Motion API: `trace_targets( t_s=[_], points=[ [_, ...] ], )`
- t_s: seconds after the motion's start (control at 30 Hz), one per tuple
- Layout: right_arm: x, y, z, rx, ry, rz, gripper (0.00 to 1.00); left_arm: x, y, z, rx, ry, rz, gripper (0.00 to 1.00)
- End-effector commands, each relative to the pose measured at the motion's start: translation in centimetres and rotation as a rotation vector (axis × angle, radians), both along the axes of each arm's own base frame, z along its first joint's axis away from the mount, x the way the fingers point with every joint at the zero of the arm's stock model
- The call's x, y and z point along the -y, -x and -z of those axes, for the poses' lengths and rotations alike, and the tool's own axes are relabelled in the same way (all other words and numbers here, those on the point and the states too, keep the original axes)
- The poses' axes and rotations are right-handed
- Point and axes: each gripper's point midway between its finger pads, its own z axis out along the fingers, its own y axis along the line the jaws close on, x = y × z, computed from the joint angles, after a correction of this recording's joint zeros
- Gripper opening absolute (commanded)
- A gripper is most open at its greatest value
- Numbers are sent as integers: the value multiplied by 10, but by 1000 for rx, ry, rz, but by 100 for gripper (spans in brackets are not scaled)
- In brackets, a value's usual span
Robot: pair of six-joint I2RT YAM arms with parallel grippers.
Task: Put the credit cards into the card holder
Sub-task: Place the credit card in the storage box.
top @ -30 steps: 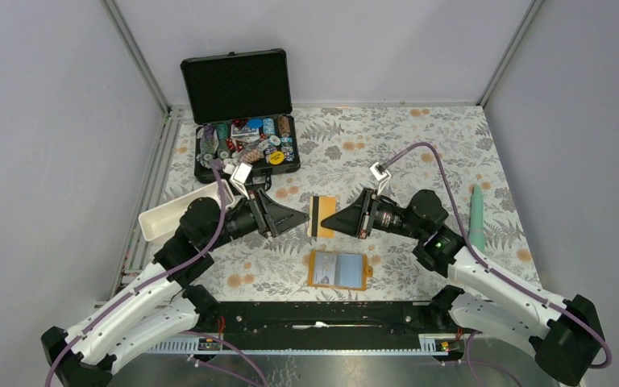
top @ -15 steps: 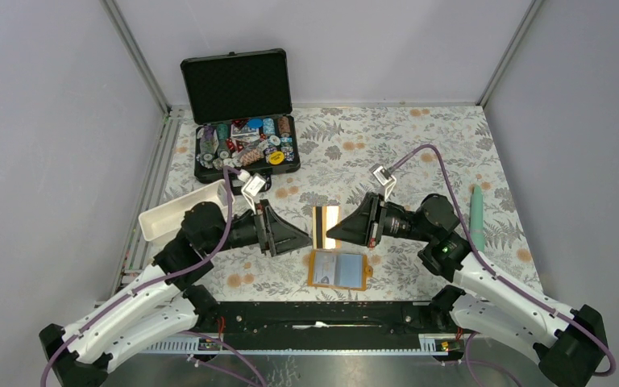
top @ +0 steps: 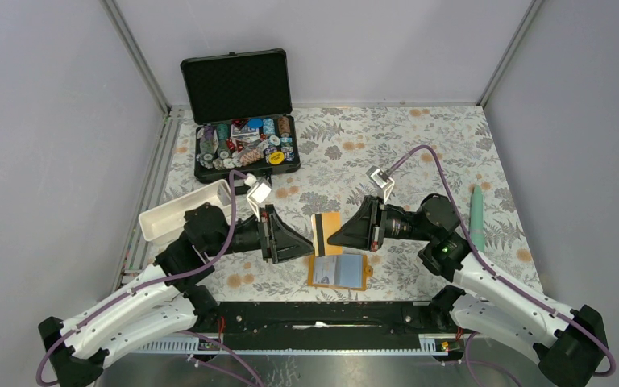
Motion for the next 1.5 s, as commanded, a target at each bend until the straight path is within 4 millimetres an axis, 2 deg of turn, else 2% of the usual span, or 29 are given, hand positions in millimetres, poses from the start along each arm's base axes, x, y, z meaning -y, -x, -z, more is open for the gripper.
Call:
trace_targets(
  t_s=[0.0, 0.33, 0.7, 0.9, 1.03, 1.17, 1.37, 1.47],
  points=[
    [1, -1, -22, 61, -74, 8, 0, 5, 3, -20, 56, 49, 22, 32],
    [0, -3, -15, 48, -65, 13, 0, 12, 10, -33, 71, 105, 67, 32],
    [-1, -8, -6, 25, -49, 43, 0, 10, 14, -44, 85, 156, 67, 32],
    [2, -19, -4, -28, -54, 126, 0, 11, 13, -37, 72, 137, 64, 34],
    [4, -25, 3, -32, -17, 173, 0, 3, 6, -31, 104, 81, -3, 35],
    [8, -33, 10, -29, 23, 238, 0, -7, 4, -44, 147, 91, -51, 37],
    [9, -37, 15, -20, 52, 260, 0, -3, 2, -41, 119, 74, -43, 37],
    [9, -37, 15, -11, 54, 262, 0, 1, -9, -34, 83, 33, -87, 45]
  ],
)
